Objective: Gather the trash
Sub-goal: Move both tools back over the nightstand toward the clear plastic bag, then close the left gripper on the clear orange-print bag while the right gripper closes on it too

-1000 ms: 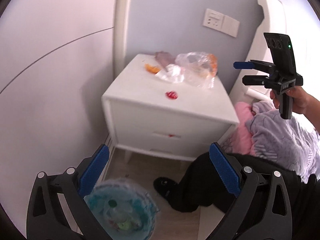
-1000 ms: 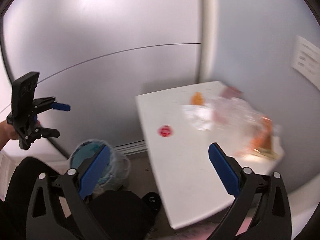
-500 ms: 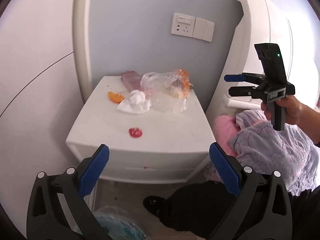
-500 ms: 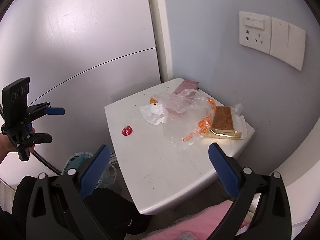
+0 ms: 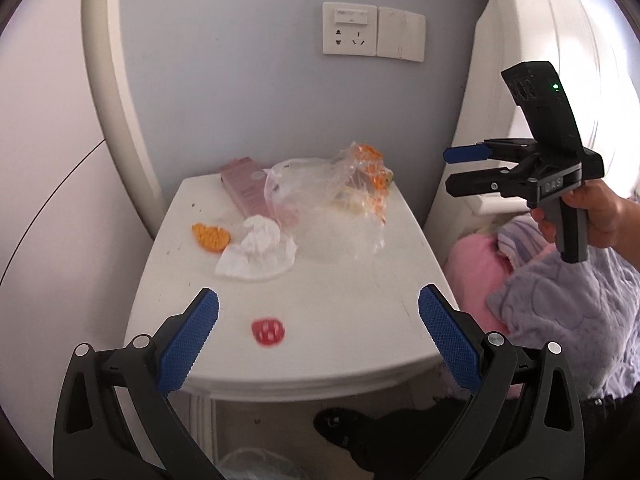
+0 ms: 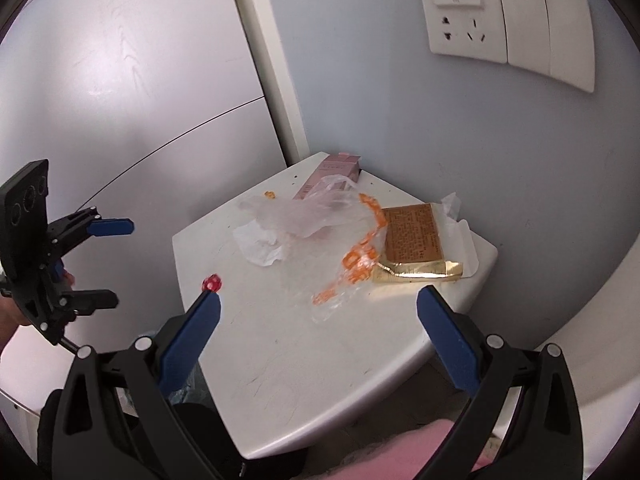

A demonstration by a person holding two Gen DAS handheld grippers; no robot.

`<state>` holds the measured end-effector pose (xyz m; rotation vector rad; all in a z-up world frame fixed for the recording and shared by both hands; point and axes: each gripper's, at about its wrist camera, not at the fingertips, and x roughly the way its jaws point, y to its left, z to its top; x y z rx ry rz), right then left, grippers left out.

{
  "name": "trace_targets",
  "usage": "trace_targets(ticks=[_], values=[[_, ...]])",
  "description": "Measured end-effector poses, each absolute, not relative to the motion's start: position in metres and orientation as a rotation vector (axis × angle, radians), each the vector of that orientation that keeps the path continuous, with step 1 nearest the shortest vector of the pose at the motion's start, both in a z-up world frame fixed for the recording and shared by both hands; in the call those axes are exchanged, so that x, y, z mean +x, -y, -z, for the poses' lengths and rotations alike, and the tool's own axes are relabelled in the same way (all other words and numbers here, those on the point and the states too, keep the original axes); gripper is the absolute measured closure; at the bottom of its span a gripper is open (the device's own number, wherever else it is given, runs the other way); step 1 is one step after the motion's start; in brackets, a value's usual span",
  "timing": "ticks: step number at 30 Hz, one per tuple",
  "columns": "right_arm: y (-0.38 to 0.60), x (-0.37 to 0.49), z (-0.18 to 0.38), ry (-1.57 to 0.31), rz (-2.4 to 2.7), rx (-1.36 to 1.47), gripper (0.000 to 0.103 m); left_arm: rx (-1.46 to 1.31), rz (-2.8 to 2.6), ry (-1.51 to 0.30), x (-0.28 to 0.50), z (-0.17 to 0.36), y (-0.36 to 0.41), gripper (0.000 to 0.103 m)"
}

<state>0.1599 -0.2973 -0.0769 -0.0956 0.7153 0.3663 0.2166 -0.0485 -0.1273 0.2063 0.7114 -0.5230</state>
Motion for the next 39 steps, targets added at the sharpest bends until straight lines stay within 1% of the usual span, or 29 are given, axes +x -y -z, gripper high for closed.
trace_targets(ticks=[15, 25, 27, 29, 31, 32, 33, 34, 35, 36, 37, 38, 39], values=[[0.311, 0.223, 0.099, -0.776, -0.401, -0.065, 0.007, 0.300, 0.615, -0.748, 0.315, 0.142, 0.083, 0.006], [0.316, 0.253, 0.110, -0.816, -0.405, -0.076, 0.007, 0.358, 0.725, -0.779, 0.344, 0.160, 0.098, 0.006], [0.314, 0.257, 0.114, -0.830, -0.417, -0.075, 0.007, 0.372, 0.751, -0.783, 0.347, 0.161, 0.102, 0.014], [0.311, 0.261, 0.117, -0.841, -0.428, -0.071, 0.007, 0.379, 0.769, -0.794, 0.352, 0.163, 0.106, 0.027], [0.309, 0.265, 0.119, -0.848, -0.436, -0.061, 0.008, 0.378, 0.780, -0.804, 0.357, 0.165, 0.108, 0.033], [0.307, 0.266, 0.120, -0.851, -0.441, -0.059, 0.021, 0.375, 0.782, -0.806, 0.358, 0.166, 0.109, 0.036], [0.306, 0.267, 0.121, -0.852, -0.443, -0.058, 0.029, 0.373, 0.785, -0.810, 0.359, 0.167, 0.109, 0.039], [0.306, 0.269, 0.122, -0.858, -0.438, -0.056, 0.040, 0.368, 0.791, -0.814, 0.361, 0.169, 0.110, 0.049], [0.305, 0.270, 0.123, -0.859, -0.438, -0.053, 0.041, 0.367, 0.792, -0.818, 0.361, 0.170, 0.111, 0.057], [0.305, 0.270, 0.123, -0.862, -0.440, -0.047, 0.041, 0.364, 0.795, -0.823, 0.362, 0.171, 0.112, 0.061], [0.305, 0.271, 0.124, -0.869, -0.446, -0.039, 0.044, 0.363, 0.796, -0.824, 0.362, 0.171, 0.113, 0.068], [0.305, 0.272, 0.124, -0.872, -0.449, -0.036, 0.052, 0.364, 0.797, -0.824, 0.361, 0.172, 0.114, 0.075], [0.306, 0.272, 0.124, -0.873, -0.446, -0.035, 0.056, 0.363, 0.797, -0.823, 0.361, 0.172, 0.114, 0.080]])
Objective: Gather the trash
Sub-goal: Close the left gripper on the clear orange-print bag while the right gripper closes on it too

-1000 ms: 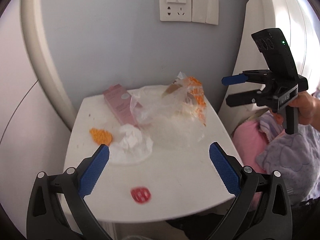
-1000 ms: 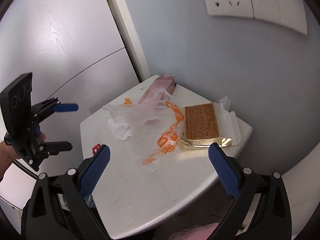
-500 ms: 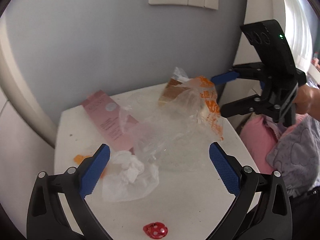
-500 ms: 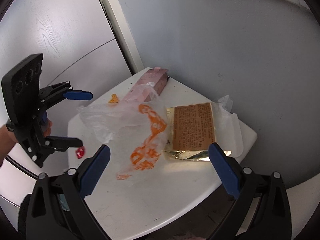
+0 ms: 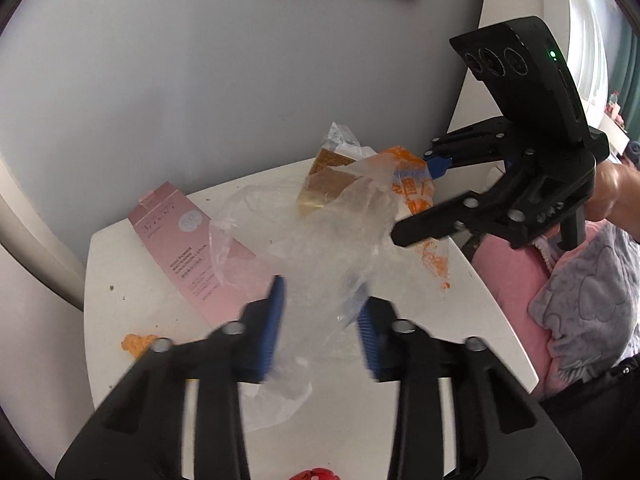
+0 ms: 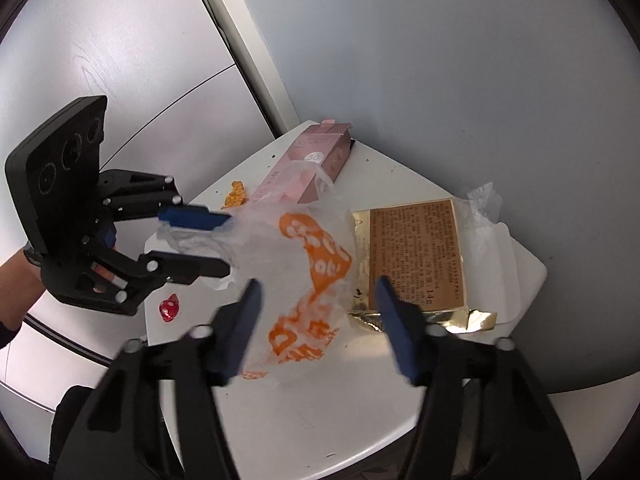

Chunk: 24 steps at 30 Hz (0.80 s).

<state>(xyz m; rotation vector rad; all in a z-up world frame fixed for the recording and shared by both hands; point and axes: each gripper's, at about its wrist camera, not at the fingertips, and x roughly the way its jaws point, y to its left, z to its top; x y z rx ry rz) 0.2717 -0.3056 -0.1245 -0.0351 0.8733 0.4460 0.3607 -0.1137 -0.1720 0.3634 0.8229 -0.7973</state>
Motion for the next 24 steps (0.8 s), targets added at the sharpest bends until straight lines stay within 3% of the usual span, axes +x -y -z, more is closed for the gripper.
trace_targets(ticks=[2, 6, 24], values=[[0.305, 0.273, 0.124, -0.875, -0.443, -0.032, 0.074, 0.363, 0.799, -0.822, 0.360, 0.172, 0.115, 0.094], [0.304, 0.272, 0.122, -0.862, -0.439, -0.027, 0.094, 0.349, 0.792, -0.812, 0.357, 0.170, 0.116, 0.102], [0.296, 0.225, 0.069, -0.732, -0.469, -0.025, 0.095, 0.329, 0.761, -0.707, 0.315, 0.109, 0.117, 0.103]])
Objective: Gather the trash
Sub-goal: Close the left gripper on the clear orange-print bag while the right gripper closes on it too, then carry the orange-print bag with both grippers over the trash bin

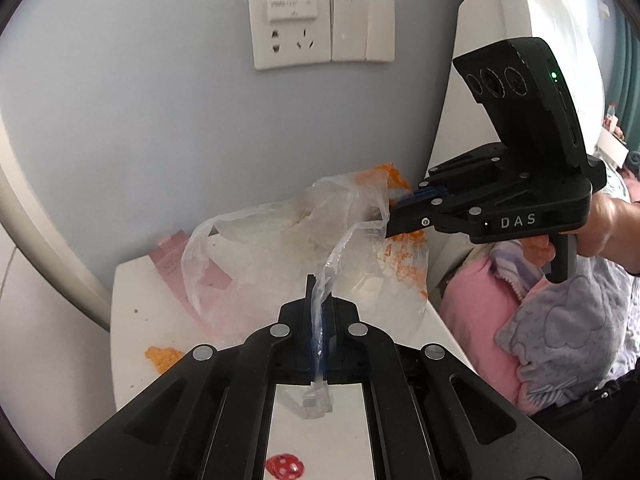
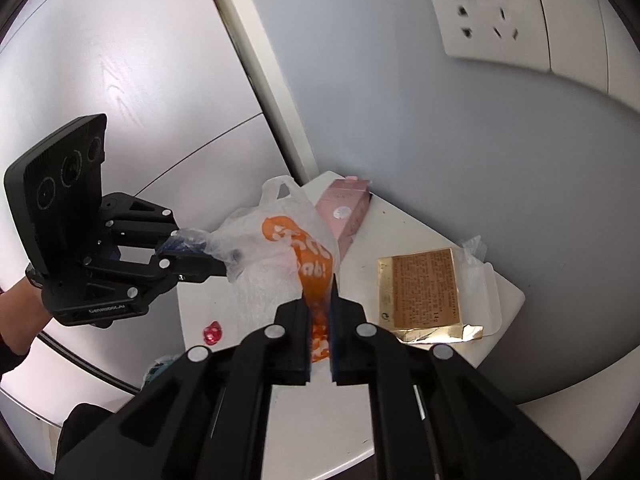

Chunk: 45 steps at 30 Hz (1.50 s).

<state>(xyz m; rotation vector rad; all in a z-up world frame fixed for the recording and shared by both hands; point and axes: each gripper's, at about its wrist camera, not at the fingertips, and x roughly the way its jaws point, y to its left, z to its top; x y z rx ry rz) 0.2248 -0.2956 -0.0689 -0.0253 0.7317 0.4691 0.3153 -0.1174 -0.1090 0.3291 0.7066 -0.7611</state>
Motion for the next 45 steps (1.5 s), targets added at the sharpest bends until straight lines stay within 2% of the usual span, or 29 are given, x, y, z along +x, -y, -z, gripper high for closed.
trace_targets(ticks=[15, 30, 36, 45], values=[[0.249, 0.182, 0.047, -0.684, -0.572, -0.085, 0.095, 0.307, 0.674, -0.668, 0.246, 0.079, 0.096, 0.103], [0.162, 0.144, 0.048, -0.687, -0.724, -0.169, 0.095, 0.261, 0.533, -0.658, 0.175, 0.065, 0.016, 0.103], [0.112, 0.132, 0.071, -0.732, -0.809, -0.209, 0.095, 0.214, 0.445, -0.688, 0.130, 0.078, -0.026, 0.103], [0.035, 0.104, 0.135, -0.858, -0.942, -0.253, 0.095, 0.102, 0.311, -0.746, 0.066, 0.113, -0.087, 0.103]])
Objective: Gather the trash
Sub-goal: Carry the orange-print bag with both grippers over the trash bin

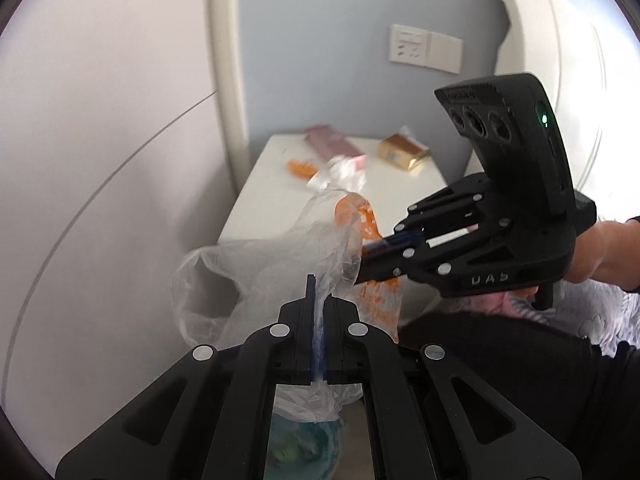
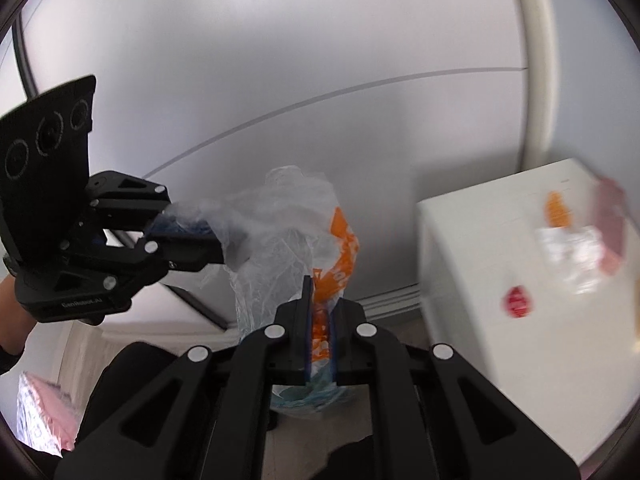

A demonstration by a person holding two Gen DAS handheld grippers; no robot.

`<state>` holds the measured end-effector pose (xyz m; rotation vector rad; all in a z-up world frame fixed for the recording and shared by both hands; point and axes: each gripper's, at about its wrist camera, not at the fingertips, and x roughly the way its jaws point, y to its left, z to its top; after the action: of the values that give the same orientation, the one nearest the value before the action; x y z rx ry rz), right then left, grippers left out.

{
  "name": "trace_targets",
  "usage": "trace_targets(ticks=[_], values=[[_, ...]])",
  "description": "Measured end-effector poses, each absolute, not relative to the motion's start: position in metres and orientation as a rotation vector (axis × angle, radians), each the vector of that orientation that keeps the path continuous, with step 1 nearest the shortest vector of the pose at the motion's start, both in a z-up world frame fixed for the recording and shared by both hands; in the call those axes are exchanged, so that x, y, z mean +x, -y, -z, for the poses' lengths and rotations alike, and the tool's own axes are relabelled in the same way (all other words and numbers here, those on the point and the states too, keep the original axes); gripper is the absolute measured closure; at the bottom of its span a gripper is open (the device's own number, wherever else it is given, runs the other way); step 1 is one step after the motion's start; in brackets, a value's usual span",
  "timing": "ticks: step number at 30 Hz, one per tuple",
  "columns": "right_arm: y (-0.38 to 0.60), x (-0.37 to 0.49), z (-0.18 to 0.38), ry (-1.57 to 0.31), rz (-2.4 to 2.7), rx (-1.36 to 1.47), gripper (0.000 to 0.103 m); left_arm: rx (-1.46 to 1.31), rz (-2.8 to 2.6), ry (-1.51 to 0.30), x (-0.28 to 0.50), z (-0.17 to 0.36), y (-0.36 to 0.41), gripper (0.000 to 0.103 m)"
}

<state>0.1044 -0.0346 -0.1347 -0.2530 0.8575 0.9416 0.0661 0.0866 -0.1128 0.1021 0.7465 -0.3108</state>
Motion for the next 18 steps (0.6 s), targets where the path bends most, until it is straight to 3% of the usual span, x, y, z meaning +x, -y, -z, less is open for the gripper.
trace_targets(ticks=[18], values=[[-0.072, 0.082, 0.245, -1.052, -1.054, -0.412, 0.095, -0.188, 0.095, -0.892, -0.020, 0.223, -0.170, 0.103]])
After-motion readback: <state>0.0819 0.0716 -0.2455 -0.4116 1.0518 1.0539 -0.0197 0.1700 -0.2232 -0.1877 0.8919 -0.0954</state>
